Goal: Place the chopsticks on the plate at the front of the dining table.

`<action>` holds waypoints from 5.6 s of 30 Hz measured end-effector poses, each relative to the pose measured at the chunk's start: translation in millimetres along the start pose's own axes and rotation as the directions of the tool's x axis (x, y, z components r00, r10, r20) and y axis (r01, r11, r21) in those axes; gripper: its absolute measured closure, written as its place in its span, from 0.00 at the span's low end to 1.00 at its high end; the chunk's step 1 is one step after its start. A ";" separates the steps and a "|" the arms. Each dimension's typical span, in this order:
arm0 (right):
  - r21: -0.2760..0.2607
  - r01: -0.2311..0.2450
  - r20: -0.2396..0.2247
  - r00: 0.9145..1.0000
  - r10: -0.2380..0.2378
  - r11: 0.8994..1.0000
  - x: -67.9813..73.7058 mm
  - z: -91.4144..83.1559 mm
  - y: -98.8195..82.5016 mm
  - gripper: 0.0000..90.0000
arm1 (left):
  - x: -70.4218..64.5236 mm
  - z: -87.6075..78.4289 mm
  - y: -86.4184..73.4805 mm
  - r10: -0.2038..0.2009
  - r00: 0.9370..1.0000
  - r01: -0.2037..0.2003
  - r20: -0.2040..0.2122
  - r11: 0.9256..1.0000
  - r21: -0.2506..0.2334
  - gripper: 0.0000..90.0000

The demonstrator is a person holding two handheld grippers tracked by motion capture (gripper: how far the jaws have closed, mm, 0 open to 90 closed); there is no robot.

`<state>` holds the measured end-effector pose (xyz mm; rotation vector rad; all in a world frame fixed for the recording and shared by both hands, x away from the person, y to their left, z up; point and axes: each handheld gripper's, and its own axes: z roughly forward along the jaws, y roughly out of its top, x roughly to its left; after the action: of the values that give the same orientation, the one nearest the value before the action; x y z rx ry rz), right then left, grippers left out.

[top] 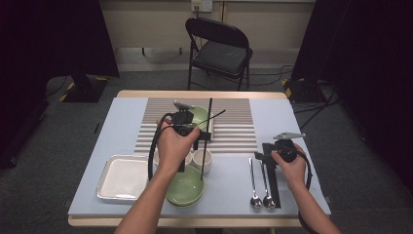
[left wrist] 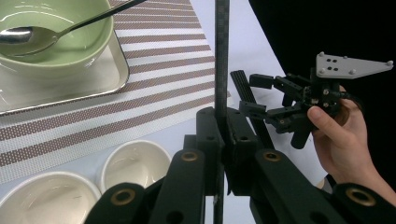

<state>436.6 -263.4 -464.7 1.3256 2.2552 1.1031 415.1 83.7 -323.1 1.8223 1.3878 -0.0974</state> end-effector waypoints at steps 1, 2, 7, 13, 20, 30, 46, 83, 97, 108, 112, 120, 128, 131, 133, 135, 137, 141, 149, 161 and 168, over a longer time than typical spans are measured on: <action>0.002 0.003 0.001 1.000 -0.003 1.000 0.1 0.2 -0.5 0.22 | 0.5 -0.5 0.0 0.001 1.000 -0.001 -0.005 1.000 0.000 0.96; 0.002 0.010 0.008 1.000 -0.010 1.000 0.4 0.7 -1.2 0.22 | 1.1 -1.1 0.0 0.001 1.000 -0.001 -0.005 1.000 -0.004 0.96; 0.008 0.029 0.025 0.999 -0.029 1.000 1.2 1.5 -5.2 0.22 | 3.2 -3.7 0.9 -0.011 1.000 0.011 0.006 1.000 -0.002 0.96; 0.001 0.033 0.040 0.999 -0.033 0.999 -0.6 -1.0 -7.0 0.22 | 5.4 -5.3 1.6 -0.015 1.000 0.015 -0.001 1.000 -0.001 0.96; 0.000 0.037 0.060 0.998 -0.037 0.999 -3.4 -3.5 -9.5 0.22 | 6.7 -7.6 2.3 -0.018 1.000 0.018 -0.002 1.000 -0.006 0.96; -0.001 0.029 0.064 0.998 -0.029 1.000 -6.1 -2.4 -17.3 0.21 | 8.4 -11.7 3.4 -0.024 1.000 0.024 -0.004 1.000 -0.007 0.96; 0.029 0.094 0.085 0.992 -0.096 0.995 2.0 -0.4 -18.7 0.18 | 15.7 -19.1 5.9 -0.047 0.999 0.047 -0.003 0.999 -0.006 0.96; 0.027 0.096 0.080 0.992 -0.098 0.995 1.4 0.3 -19.2 0.18 | 41.7 -30.2 28.4 -0.098 0.994 0.097 -0.045 0.995 -0.013 0.96; 0.027 0.098 0.083 0.992 -0.100 0.995 1.7 0.3 -19.3 0.18 | 48.9 -30.3 38.1 -0.108 0.991 0.107 -0.077 0.994 -0.012 0.96; 0.027 0.096 0.085 0.992 -0.098 0.995 1.6 0.2 -19.2 0.18 | 58.2 -30.3 44.9 -0.120 0.989 0.120 -0.087 0.993 -0.012 0.96; 0.027 0.096 0.085 0.992 -0.098 0.995 1.6 0.3 -19.3 0.18 | 60.7 -30.7 46.4 -0.126 0.988 0.126 -0.087 0.992 -0.011 0.96; 0.026 0.096 0.085 0.992 -0.098 0.995 2.0 0.4 -19.4 0.18 | 66.4 -32.7 51.3 -0.141 0.986 0.141 -0.086 0.990 -0.011 0.96; 0.026 0.096 0.085 0.992 -0.098 0.995 1.9 0.4 -19.4 0.18 | 69.4 -33.2 54.8 -0.147 0.985 0.147 -0.093 0.989 -0.016 0.96; 0.026 0.097 0.084 0.991 -0.099 0.995 1.7 0.3 -19.4 0.18 | 71.0 -32.9 56.7 -0.141 0.985 0.140 -0.098 0.990 -0.014 0.96; 0.026 0.098 0.084 0.991 -0.099 0.995 1.8 0.3 -19.4 0.18 | 71.6 -32.7 57.9 -0.143 0.985 0.142 -0.100 0.990 -0.012 0.96; 0.025 0.097 0.085 0.991 -0.099 0.995 1.8 0.4 -19.4 0.18 | 72.5 -32.2 59.2 -0.149 0.983 0.148 -0.104 0.989 -0.015 0.96; 0.025 0.097 0.085 0.991 -0.099 0.995 1.8 0.4 -19.5 0.18 | 74.1 -32.2 60.8 -0.147 0.983 0.146 -0.110 0.989 -0.011 0.96; 0.026 0.097 0.084 0.992 -0.099 0.995 1.7 0.4 -19.4 0.18 | 76.6 -31.4 63.5 -0.154 0.981 0.153 -0.116 0.988 -0.012 0.96; 0.026 0.096 0.086 0.991 -0.098 0.995 2.0 0.4 -19.5 0.18 | 82.3 -29.0 67.2 -0.167 0.978 0.167 -0.122 0.986 -0.008 0.96; 0.026 0.095 0.086 0.991 -0.097 0.995 2.0 0.3 -19.5 0.18 | 92.5 -24.6 71.9 -0.186 0.973 0.187 -0.136 0.982 -0.009 0.96; 0.027 0.096 0.085 0.992 -0.098 0.995 1.9 0.3 -19.5 0.18 | 97.8 -20.4 74.3 -0.192 0.972 0.191 -0.133 0.981 -0.013 0.96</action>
<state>423.9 -267.2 -479.1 1.2337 2.2496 0.9715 506.7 167.9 -318.5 1.7169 1.6568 -0.0755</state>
